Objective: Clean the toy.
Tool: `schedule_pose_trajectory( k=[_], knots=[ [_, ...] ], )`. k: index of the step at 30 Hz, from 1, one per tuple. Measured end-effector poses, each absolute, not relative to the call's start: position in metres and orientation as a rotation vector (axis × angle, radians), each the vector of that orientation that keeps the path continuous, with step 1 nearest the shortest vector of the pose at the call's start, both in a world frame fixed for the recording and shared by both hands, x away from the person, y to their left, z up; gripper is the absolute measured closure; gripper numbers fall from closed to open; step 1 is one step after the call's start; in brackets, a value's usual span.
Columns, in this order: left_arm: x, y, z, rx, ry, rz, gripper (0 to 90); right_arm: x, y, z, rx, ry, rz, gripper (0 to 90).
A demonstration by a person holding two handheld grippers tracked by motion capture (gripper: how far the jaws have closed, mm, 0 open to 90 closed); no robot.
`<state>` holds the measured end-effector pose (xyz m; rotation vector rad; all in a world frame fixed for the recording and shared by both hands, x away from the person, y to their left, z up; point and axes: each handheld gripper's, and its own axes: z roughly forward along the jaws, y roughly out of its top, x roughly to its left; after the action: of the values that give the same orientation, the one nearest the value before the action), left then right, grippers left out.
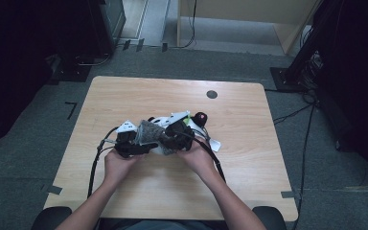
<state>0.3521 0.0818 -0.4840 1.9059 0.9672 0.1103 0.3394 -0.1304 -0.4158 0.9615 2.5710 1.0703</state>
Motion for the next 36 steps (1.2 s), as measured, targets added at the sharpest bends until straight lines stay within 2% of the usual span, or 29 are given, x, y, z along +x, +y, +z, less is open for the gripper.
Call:
schedule_pose_trajectory(
  k=[28, 34, 36],
  knots=[
    [0.354, 0.080, -0.486, 1.936, 0.931, 0.124, 32.8, 0.318, -0.156, -0.427, 1.025, 2.745, 0.895, 75.8],
    [0.356, 0.080, -0.486, 1.928, 0.937, 0.116, 33.0, 0.315, -0.169, -0.421, 1.080, 2.753, 0.911, 75.4],
    [0.357, 0.080, -0.485, 1.927, 0.940, 0.110, 33.0, 0.313, -0.178, -0.407, 1.109, 2.711, 0.996, 75.3]
  ],
)
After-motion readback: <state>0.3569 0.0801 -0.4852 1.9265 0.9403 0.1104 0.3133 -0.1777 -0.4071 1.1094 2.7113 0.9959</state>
